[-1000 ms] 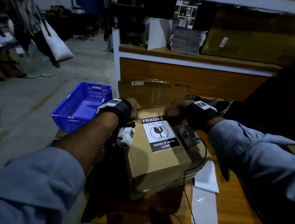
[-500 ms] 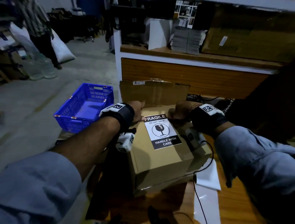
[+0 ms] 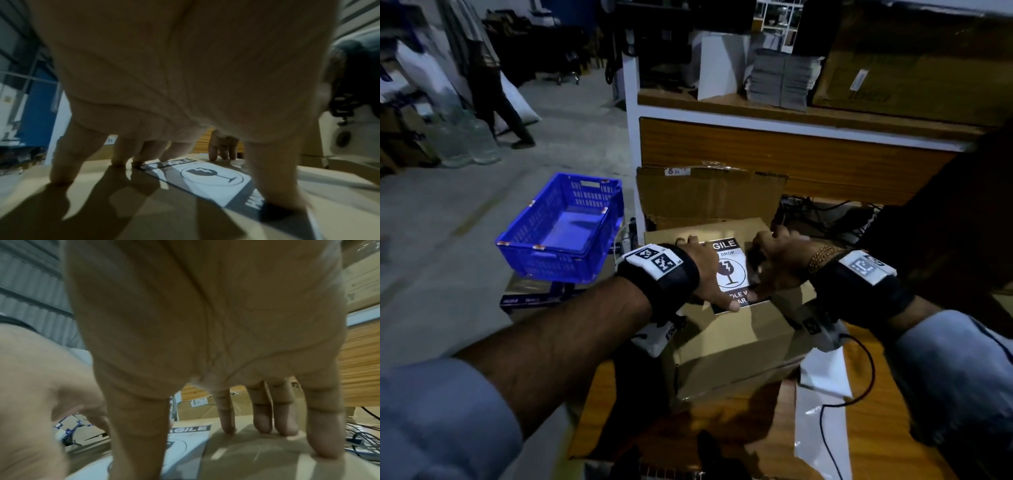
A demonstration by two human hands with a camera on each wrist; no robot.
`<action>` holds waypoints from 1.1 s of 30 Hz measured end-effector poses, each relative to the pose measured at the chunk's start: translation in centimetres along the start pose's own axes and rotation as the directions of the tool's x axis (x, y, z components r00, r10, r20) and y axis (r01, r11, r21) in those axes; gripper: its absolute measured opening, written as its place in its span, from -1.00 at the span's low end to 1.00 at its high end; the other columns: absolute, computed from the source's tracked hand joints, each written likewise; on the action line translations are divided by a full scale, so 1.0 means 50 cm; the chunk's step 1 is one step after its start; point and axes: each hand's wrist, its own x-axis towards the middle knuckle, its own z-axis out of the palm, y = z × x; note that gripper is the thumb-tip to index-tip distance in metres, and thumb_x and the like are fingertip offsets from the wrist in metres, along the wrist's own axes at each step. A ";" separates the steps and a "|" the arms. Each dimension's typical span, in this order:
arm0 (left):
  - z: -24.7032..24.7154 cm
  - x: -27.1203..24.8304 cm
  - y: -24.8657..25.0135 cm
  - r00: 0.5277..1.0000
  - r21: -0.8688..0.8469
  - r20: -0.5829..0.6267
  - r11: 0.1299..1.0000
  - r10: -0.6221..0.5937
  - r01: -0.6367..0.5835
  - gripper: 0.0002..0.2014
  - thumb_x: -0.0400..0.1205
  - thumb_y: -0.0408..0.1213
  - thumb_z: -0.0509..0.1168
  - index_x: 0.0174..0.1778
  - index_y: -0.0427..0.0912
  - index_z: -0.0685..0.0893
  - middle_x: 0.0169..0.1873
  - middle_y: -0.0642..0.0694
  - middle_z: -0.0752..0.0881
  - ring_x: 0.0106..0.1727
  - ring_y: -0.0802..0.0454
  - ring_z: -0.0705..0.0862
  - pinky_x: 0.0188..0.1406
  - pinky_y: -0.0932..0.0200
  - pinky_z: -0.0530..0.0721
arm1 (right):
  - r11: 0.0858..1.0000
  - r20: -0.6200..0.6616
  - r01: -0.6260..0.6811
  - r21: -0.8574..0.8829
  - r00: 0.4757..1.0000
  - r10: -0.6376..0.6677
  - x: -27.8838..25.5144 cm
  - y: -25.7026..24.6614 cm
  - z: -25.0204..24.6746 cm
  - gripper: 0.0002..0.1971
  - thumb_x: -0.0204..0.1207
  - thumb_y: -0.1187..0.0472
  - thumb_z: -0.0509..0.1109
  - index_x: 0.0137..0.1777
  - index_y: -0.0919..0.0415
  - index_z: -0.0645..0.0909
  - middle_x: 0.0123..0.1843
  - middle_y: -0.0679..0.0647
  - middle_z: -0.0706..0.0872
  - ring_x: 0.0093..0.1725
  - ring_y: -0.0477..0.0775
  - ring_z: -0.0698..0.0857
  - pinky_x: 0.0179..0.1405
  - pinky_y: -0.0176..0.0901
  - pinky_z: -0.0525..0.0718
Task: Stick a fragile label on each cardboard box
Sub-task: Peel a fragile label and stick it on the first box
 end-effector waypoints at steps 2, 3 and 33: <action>0.000 -0.004 -0.008 0.999 -0.009 0.040 1.000 0.001 0.000 0.23 0.13 0.72 0.35 0.68 0.10 0.35 0.58 -0.18 0.44 0.59 -0.29 0.38 0.58 -0.19 0.45 | 0.999 0.009 0.043 -0.018 0.999 -0.043 -0.007 0.010 -0.005 0.12 0.29 -0.22 0.74 0.74 0.01 0.18 0.68 0.31 0.23 0.67 0.44 0.32 0.60 0.29 0.44; -0.002 -0.011 -0.013 0.999 -0.030 0.048 1.000 -0.009 0.011 0.33 0.06 0.70 0.39 0.72 0.06 0.28 0.62 -0.18 0.40 0.62 -0.28 0.37 0.59 -0.18 0.44 | 0.998 0.014 0.068 -0.019 0.998 -0.067 -0.009 0.015 -0.007 0.14 0.24 -0.19 0.77 0.74 -0.02 0.20 0.66 0.28 0.27 0.64 0.44 0.36 0.58 0.30 0.48; -0.020 -0.079 -0.018 0.999 -0.151 -0.030 0.988 -0.043 0.038 0.03 0.54 0.49 0.30 0.82 0.06 0.09 0.77 -0.27 0.14 0.74 -0.26 0.22 0.60 -0.03 0.34 | 0.969 -0.242 0.248 -0.001 0.940 -0.241 -0.034 0.043 0.067 -0.21 0.49 -0.30 0.56 0.66 -0.04 0.45 0.53 0.15 0.56 0.50 0.24 0.52 0.42 -0.04 0.49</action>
